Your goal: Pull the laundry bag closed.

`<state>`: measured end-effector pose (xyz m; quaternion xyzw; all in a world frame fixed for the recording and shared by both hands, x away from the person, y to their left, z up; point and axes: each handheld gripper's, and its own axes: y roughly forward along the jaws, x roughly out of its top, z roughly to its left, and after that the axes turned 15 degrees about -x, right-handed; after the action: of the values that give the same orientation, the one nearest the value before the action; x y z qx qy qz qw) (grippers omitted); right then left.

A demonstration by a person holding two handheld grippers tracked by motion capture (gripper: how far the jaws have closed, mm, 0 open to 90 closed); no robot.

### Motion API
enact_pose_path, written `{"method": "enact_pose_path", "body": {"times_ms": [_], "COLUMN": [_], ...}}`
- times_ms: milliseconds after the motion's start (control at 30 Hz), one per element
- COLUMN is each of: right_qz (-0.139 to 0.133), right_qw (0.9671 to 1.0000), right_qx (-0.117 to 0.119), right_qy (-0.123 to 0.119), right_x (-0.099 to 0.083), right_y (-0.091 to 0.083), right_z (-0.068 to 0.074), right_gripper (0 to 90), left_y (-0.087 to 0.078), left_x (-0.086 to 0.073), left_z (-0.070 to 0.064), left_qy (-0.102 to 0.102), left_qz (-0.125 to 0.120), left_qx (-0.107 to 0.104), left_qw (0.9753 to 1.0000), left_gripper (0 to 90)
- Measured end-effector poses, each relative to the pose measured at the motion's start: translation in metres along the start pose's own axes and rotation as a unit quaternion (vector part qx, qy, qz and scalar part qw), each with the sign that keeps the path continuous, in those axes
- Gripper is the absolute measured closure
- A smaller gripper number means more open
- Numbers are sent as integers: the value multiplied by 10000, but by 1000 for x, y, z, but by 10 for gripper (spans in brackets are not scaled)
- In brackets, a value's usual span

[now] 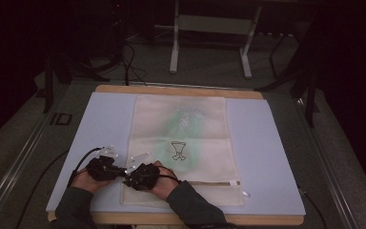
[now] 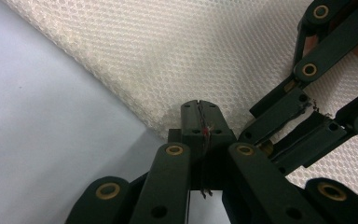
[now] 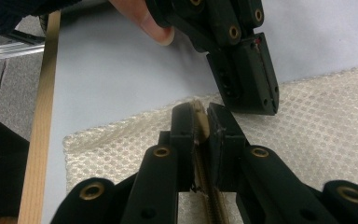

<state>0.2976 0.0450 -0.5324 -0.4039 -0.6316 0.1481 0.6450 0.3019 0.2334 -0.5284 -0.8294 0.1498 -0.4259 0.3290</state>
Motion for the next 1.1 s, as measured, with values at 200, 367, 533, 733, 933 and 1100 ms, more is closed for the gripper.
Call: {"method": "enact_pose_path", "body": {"times_ms": [200, 367, 533, 733, 933, 1100], "right_qz": [-16, -14, -6, -20, 0, 11], "right_qw": [10000, 10000, 10000, 9998, 9996, 9996], "right_qx": [-15, -34, -57, -113, -180, -184], "right_qy": [-13, -62, -71, -143, -227, -219], "right_x": [-2, -3, -4, -6, -6, -9], "right_y": [-1, -2, -4, -6, -8, -10], "right_z": [0, 0, 0, 0, 1, -1], "right_gripper": [818, 819, 821, 821, 821, 822], "left_y": [0, 0, 0, 0, 0, 0], "left_x": [1, 1, 2, 2, 2, 2], "left_z": [1, 1, 1, 1, 1, 1], "left_qy": [2, -12, -28, -3, 5, 6], "left_qz": [42, 56, 57, 81, 80, 84], "left_qx": [5, -3, -13, 2, -6, -6], "left_qw": [10000, 10000, 10000, 10000, 10000, 10000], "left_gripper": [900, 900, 900, 900, 900, 900]}}
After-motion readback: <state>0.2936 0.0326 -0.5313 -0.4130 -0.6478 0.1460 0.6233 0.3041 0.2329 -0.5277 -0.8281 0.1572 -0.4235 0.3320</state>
